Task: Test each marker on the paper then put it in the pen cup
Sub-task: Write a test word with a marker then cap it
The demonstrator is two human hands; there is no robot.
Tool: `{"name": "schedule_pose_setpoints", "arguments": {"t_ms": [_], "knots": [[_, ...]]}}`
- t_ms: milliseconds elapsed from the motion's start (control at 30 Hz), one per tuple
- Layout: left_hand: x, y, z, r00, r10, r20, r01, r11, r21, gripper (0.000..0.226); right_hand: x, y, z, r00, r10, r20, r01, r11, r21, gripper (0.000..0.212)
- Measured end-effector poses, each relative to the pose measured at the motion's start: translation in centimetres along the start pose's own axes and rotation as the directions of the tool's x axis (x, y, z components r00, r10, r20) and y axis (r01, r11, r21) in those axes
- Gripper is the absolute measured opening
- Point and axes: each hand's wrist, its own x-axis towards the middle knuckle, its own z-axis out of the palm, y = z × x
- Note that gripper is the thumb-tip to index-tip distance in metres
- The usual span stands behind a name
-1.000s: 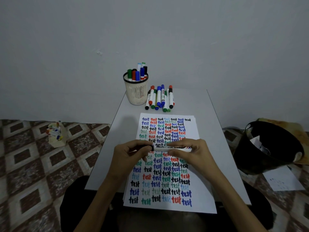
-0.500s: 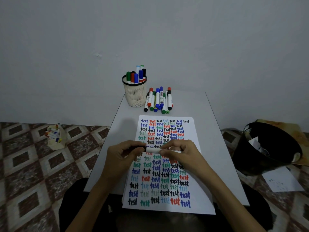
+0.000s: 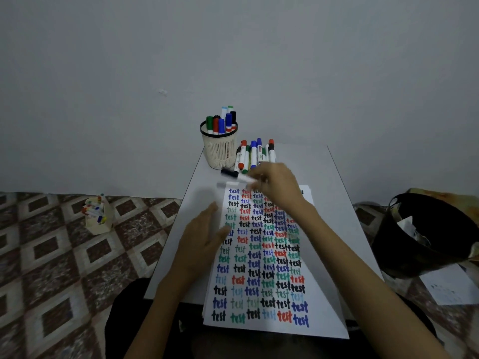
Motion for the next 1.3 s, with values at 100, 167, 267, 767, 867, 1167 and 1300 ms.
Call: {"name": "schedule_pose_setpoints", "arguments": {"t_ms": [100,167,267,767,867,1167,1300], "knots": [[0.0,-0.6,0.6,0.987,0.064,0.147,-0.101,0.96,0.262,0.074,4.0,-0.5,-0.4,0.969,0.076,-0.233,-0.021,0.972,0.233,0.014],[0.2,-0.7,0.8,0.982,0.047,0.182,-0.107,0.936,0.334,0.078,6.6,-1.7,-1.0,0.928,0.12,-0.352,0.019,0.93,0.366,0.016],[0.2,-0.8,0.7,0.98,0.05,0.194,-0.124,0.911,0.393,0.077,9.8,-3.5,-1.5,0.871,0.141,-0.47,0.132,0.855,0.501,0.015],[0.4,-0.8,1.2,0.984,0.03,0.178,-0.119,0.852,0.511,0.08,14.3,-2.9,2.4,0.943,0.151,-0.296,-0.176,0.982,-0.062,0.032],[0.5,-0.9,1.3,0.985,0.022,0.174,-0.111,0.847,0.521,0.079,14.2,-2.7,2.2,0.931,0.147,-0.335,-0.15,0.989,0.015,0.035],[0.5,-0.9,1.4,0.985,0.028,0.17,-0.112,0.852,0.512,0.089,10.0,6.3,2.4,0.858,0.441,-0.263,-0.475,0.876,-0.082,0.031],[0.6,-0.8,1.3,0.984,0.024,0.177,-0.115,0.843,0.526,0.088,8.4,8.4,3.1,0.861,0.484,-0.156,-0.498,0.864,-0.071,0.043]]}}
